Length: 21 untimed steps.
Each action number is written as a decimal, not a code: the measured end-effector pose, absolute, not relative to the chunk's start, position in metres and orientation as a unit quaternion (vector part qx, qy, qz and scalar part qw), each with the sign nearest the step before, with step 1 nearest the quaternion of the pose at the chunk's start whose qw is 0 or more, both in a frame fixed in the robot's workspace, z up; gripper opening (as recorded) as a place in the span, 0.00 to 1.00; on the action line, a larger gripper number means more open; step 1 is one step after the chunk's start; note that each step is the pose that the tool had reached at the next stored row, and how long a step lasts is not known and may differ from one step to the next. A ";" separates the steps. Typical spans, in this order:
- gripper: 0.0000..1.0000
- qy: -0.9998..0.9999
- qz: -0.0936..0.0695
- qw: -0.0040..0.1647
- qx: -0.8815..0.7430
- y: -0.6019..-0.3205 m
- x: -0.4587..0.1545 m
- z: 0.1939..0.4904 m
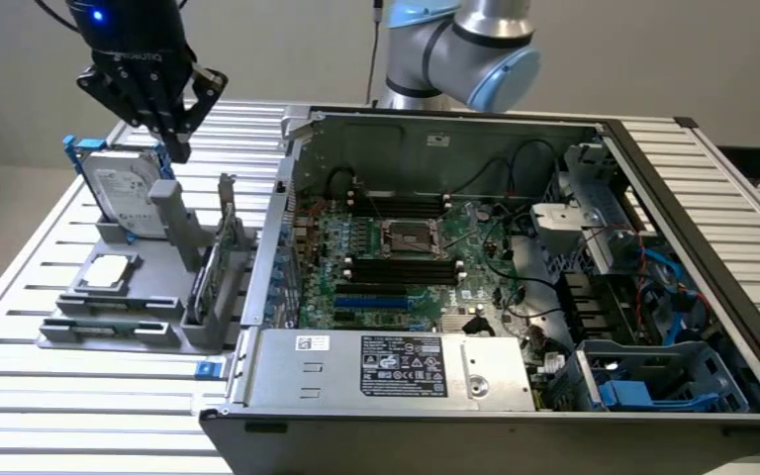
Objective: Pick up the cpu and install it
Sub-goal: 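Reach for the cpu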
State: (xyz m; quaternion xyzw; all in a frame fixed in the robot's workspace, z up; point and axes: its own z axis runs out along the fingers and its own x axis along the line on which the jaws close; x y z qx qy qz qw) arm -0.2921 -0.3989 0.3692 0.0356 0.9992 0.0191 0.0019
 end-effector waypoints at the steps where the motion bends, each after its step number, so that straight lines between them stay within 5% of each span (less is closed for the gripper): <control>1: 0.11 0.999 0.019 0.001 0.036 -0.399 -0.297 0.368; 21: 0.11 0.999 0.018 -0.001 0.036 -0.389 -0.388 0.349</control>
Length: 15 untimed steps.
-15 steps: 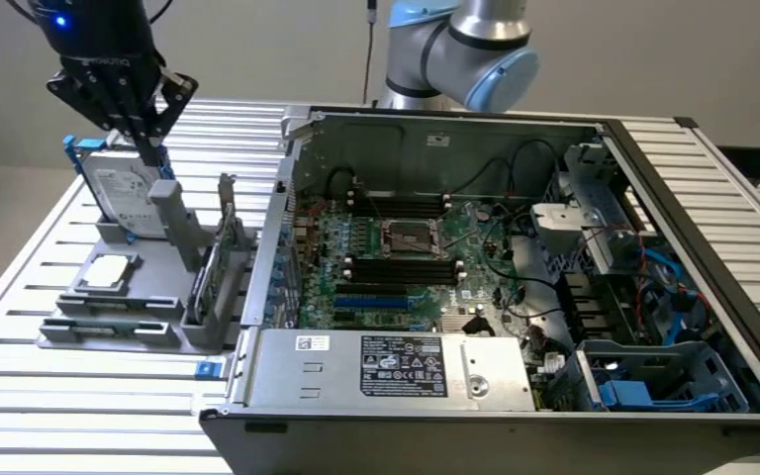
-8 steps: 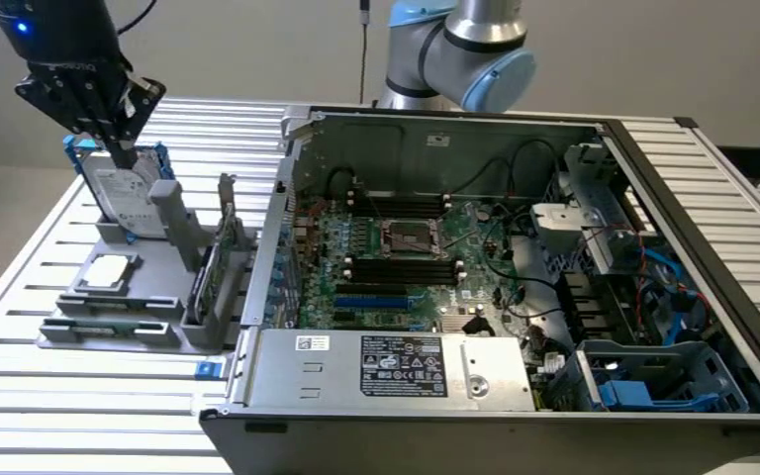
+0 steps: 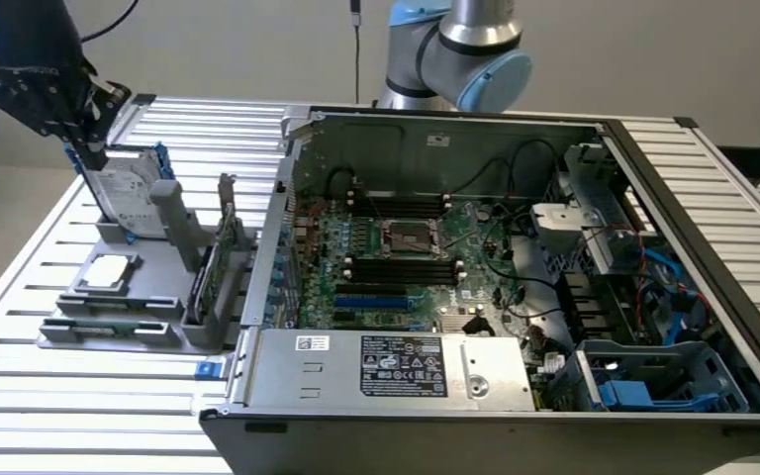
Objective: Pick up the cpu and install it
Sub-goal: 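Reach for the cpu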
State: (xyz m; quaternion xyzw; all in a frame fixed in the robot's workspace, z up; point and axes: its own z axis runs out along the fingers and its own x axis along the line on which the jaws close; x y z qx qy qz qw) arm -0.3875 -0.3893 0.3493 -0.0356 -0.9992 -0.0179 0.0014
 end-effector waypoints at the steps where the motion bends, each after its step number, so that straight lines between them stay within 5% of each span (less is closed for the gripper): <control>1: 0.11 -0.999 -0.018 0.001 -0.036 -0.389 -0.392 0.348; 15: 0.11 -0.999 -0.018 0.005 -0.036 -0.386 -0.412 0.345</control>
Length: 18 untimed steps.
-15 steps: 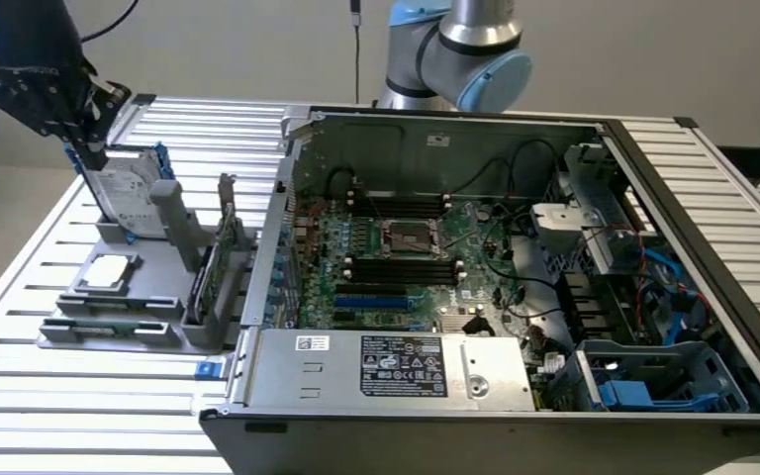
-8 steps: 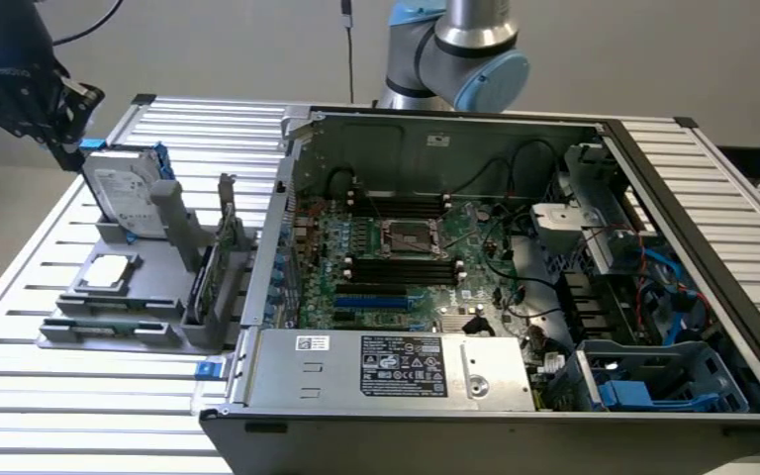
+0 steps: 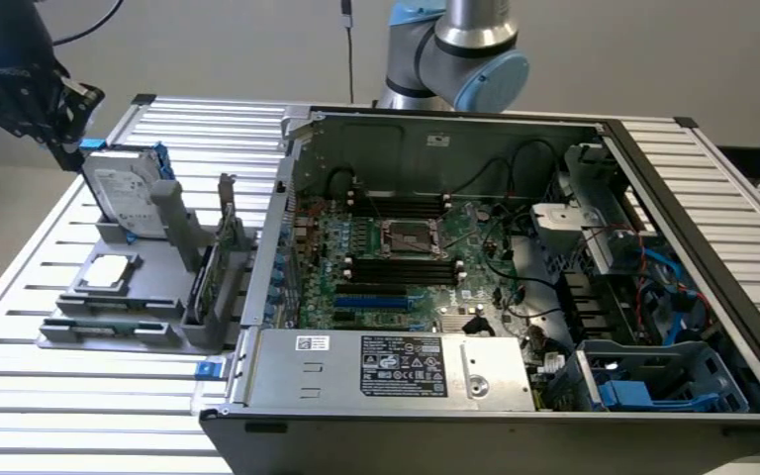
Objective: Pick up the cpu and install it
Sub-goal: 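Pick up the cpu and move it towards the insertion slot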
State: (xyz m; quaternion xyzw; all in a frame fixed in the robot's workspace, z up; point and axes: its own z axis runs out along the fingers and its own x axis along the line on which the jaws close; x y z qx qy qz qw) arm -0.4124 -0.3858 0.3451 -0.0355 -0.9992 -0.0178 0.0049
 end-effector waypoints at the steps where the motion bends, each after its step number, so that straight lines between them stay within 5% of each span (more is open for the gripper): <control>1: 0.11 -0.999 -0.018 0.005 -0.036 -0.386 -0.412 0.345; 7: 0.11 -0.999 -0.018 0.005 -0.036 -0.386 -0.412 0.345; 18: 0.54 -0.999 -0.018 0.006 -0.035 -0.387 -0.414 0.338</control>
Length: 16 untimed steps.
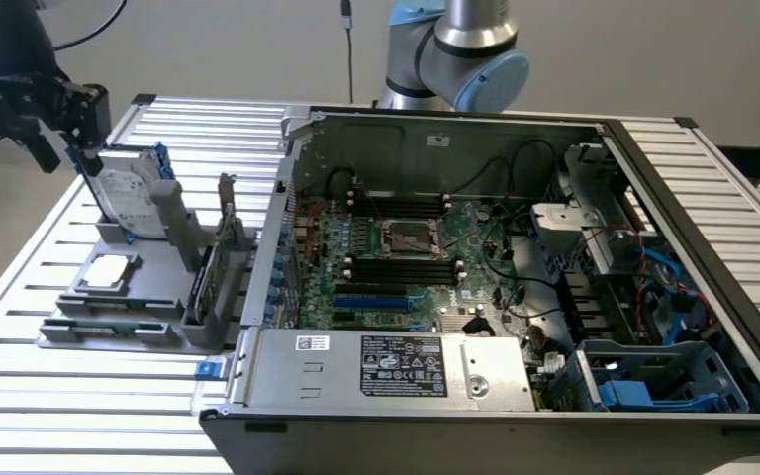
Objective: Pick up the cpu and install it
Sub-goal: 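Pick up the cpu and move it towards the insertion slot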
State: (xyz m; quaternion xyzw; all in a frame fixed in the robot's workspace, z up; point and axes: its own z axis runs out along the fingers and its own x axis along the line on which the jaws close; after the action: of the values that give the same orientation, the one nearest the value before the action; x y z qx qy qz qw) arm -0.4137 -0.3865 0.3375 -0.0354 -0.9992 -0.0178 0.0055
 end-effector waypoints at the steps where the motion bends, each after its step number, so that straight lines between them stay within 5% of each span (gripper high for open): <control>1: 0.54 -0.999 -0.018 0.005 -0.035 -0.387 -0.414 0.336; 16: 0.54 -1.000 -0.018 0.006 -0.022 -0.389 -0.416 0.308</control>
State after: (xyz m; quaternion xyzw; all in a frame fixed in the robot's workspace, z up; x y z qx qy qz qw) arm -0.4159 -0.3893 0.3084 -0.0221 -0.9996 -0.0177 0.0057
